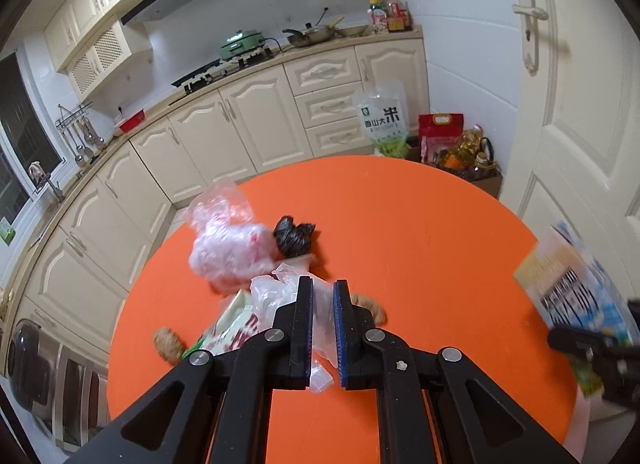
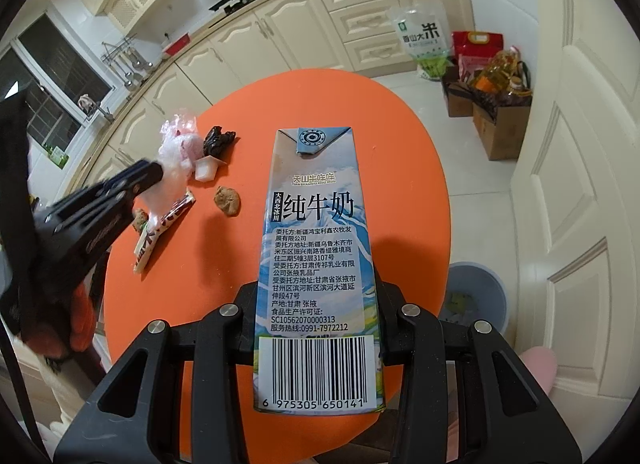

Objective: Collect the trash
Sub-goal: 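Grasp a clear plastic bag with the left tool while the right holds the carton, then carry the plastic bag and milk carton to the blue bin and open both tools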

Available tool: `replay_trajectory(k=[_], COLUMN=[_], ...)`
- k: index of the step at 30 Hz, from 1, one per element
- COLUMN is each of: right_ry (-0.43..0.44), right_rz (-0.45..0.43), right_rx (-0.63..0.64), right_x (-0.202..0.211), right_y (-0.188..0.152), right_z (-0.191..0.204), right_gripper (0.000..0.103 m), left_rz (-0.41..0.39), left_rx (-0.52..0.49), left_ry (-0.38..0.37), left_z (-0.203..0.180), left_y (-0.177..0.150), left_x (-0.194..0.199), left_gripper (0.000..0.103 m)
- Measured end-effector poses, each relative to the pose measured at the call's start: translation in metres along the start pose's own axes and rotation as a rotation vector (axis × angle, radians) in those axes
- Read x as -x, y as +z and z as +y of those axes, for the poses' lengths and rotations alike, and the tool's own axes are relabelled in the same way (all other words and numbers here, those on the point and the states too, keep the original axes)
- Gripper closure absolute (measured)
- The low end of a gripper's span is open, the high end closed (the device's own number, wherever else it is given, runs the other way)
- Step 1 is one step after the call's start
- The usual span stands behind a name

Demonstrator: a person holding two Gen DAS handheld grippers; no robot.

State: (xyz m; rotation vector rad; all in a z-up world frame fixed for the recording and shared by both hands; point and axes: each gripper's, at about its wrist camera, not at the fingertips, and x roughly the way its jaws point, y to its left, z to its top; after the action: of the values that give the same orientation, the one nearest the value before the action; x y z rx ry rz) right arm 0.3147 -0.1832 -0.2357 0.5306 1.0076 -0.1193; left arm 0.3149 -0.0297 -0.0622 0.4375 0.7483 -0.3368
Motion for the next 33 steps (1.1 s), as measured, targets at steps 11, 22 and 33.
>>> replay_trajectory(k=[11,22,33], right_ry=[0.014,-0.093,-0.302], right_rz=[-0.008,-0.084,-0.168], right_rx=[0.083,-0.014,-0.211], right_x=[0.025,0.078,0.130], right_y=[-0.016,-0.048,-0.072], right_z=[0.016,-0.023,-0.111], right_gripper=[0.066,0.066,0.066], left_rz=[-0.096,-0.150,-0.133], left_rx=[0.053,-0.016,-0.146], left_ry=[0.008,-0.163,-0.391], left_z=[-0.022,-0.092,-0.196], left_y=[-0.049,-0.062,-0.040], left_x=[0.081,0.118,0.115], left_gripper=[0.097,0.097,0.097])
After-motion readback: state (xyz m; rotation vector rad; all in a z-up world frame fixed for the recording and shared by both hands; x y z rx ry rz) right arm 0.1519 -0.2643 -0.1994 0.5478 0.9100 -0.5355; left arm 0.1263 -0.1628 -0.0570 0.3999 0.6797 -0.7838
